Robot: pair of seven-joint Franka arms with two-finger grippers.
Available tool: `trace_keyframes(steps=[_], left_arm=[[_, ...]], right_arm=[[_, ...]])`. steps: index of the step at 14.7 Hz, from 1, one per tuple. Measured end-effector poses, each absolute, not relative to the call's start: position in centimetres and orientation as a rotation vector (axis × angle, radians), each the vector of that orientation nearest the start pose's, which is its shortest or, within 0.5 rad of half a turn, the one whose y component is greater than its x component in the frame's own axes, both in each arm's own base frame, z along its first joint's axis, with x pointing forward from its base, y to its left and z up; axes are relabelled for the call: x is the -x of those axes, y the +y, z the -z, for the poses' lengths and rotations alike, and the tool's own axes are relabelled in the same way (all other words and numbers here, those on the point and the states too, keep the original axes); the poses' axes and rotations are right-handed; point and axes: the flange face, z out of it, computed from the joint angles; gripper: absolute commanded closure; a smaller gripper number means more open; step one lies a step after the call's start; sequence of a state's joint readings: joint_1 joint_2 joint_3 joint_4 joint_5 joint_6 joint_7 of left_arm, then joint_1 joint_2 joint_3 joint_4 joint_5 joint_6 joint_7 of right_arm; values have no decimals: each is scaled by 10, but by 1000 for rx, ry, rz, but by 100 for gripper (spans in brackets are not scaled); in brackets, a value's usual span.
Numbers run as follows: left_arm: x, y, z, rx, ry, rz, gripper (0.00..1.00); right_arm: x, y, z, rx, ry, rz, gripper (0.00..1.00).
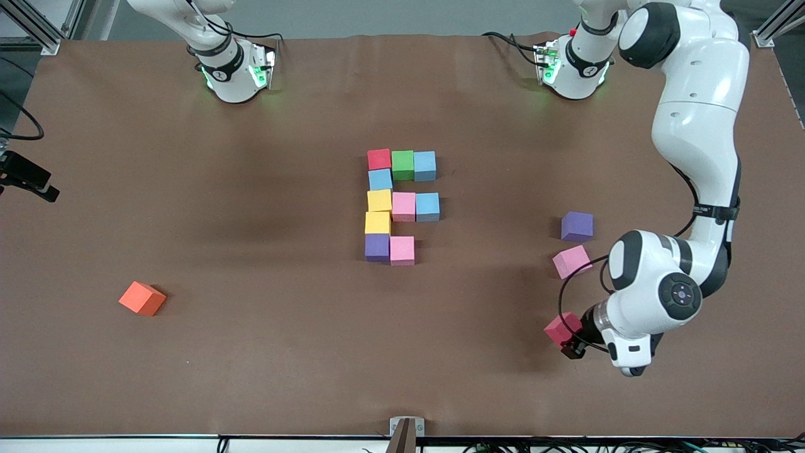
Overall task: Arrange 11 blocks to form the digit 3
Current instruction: 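Lift the red cube and carry it toward the cube figure with the left gripper, then lower the red cube beside the pink cube with the left gripper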
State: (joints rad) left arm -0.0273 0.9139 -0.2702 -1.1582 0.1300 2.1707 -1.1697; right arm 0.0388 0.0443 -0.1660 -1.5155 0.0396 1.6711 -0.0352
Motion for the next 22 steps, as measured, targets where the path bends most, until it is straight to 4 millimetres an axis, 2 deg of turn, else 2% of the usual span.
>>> trace_keyframes(steps=[3, 7, 12, 15, 19, 22], left_arm=[[-747, -213, -268, 2869, -1627, 20, 85], [-730, -266, -272, 2733, -1850, -13, 85], [-705, -328, -288, 2647, -1995, -28, 85], [-687, -364, -290, 2598, -2055, -46, 85], [-664, -400, -283, 2548, -2088, -65, 85], [-655, -414, -282, 2519, -2116, -70, 85]], right_arm=[[-575, -67, -636, 3110, 144, 179, 0], [-575, -63, -636, 3110, 134, 178, 0], [-575, -63, -635, 3110, 133, 173, 0], [-574, -63, -635, 3110, 133, 164, 0], [-574, -63, -634, 3110, 133, 156, 0], [-574, -63, -634, 3110, 132, 155, 0]])
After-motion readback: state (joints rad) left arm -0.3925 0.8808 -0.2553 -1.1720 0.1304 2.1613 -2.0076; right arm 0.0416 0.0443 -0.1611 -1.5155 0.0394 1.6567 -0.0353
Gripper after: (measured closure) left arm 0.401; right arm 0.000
